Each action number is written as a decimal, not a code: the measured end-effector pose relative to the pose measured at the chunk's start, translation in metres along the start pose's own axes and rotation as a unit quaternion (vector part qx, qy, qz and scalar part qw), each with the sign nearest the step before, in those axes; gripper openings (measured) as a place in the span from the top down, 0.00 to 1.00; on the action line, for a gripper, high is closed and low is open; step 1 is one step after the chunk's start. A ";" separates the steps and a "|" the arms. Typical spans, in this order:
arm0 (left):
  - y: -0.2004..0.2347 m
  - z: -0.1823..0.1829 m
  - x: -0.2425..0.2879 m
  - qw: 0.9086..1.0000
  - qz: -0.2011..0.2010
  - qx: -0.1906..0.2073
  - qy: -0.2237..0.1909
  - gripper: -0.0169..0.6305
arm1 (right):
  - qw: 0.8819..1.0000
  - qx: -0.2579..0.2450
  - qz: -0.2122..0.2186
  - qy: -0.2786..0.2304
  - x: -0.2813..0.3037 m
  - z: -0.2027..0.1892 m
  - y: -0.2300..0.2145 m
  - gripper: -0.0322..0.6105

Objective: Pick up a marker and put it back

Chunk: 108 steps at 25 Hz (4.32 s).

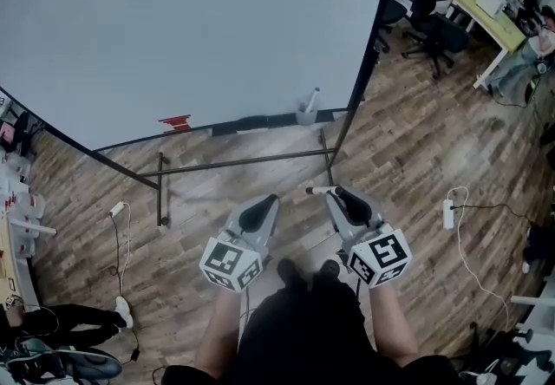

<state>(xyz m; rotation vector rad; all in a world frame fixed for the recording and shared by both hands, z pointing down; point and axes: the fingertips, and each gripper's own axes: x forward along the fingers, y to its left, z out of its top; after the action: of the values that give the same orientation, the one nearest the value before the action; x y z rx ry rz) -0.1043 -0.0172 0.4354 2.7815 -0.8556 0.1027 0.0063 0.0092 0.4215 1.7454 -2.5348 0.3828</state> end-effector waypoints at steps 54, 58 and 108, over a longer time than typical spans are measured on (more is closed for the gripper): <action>0.075 0.022 0.161 0.998 0.050 -0.019 0.022 0.95 | 0.999 0.008 0.042 0.010 0.165 0.039 -0.156 0.83; 0.078 0.023 0.174 0.997 0.065 -0.022 0.021 0.95 | 0.999 0.003 0.049 0.017 0.182 0.036 -0.173 0.83; 0.099 0.014 0.191 0.997 0.069 -0.031 0.026 0.95 | 0.992 -0.011 0.029 0.125 0.275 -0.080 -0.194 0.83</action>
<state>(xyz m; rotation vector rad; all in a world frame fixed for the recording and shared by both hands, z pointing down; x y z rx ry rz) -0.0020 -0.2047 0.4664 2.6496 -1.0186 0.1691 0.0767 -0.2897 0.5814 1.5123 -2.4057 0.5382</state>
